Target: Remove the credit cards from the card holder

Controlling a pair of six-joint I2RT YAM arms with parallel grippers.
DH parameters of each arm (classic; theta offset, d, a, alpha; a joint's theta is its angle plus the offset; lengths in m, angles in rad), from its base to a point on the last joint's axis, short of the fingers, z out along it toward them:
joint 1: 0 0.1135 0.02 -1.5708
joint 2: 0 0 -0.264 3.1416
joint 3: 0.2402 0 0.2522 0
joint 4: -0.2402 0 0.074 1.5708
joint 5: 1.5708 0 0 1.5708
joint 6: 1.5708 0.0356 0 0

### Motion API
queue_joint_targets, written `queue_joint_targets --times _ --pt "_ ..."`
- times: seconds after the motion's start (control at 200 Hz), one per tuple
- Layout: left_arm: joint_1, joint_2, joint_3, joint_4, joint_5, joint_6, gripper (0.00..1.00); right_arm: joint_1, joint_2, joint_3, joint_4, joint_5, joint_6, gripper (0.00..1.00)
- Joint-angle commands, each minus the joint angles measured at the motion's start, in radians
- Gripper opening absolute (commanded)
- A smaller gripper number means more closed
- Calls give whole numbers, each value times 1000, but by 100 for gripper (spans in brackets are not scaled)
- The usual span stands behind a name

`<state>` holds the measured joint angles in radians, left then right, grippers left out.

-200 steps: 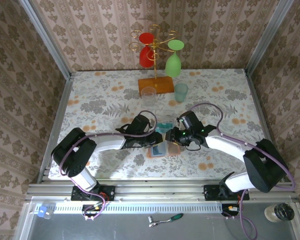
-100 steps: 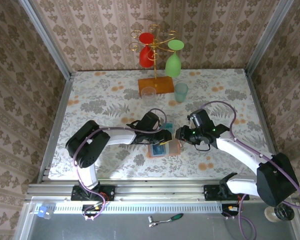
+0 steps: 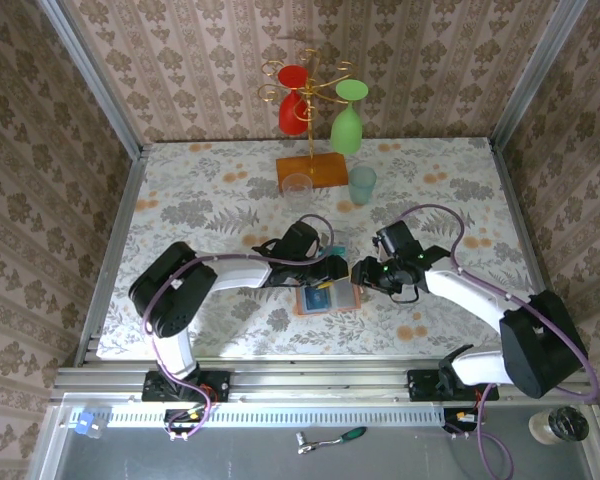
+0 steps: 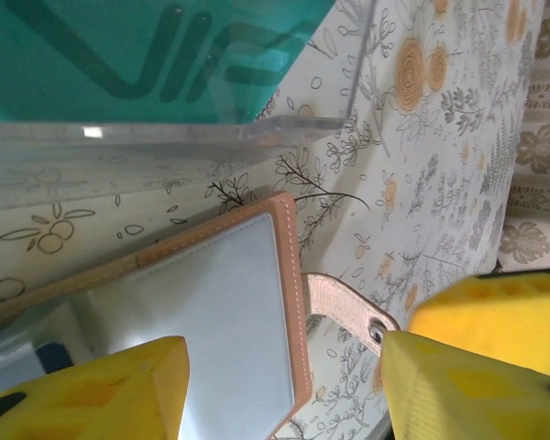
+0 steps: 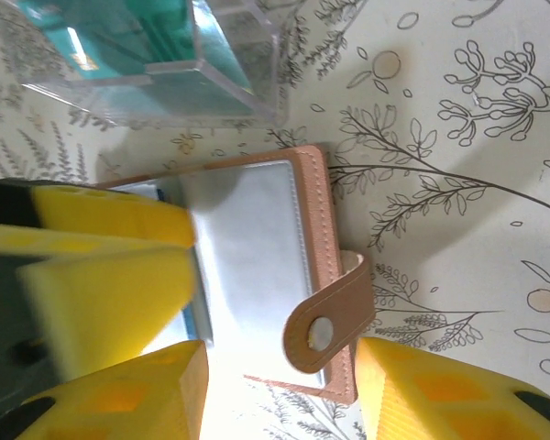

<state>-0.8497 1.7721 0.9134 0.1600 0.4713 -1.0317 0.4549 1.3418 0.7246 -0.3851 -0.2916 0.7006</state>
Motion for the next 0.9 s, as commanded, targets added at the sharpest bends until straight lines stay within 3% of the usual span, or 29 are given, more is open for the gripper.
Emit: queue_joint_targets --times 0.0,0.655,0.895 --pt "16 -85 -33 -11 -26 12 58 -5 41 21 -3 10 -33 47" --pt "152 -408 -259 -152 -97 55 58 -6 229 89 35 11 -98 41" --pt "180 -448 -292 -171 -97 62 58 -4 235 71 54 -2 -83 26"
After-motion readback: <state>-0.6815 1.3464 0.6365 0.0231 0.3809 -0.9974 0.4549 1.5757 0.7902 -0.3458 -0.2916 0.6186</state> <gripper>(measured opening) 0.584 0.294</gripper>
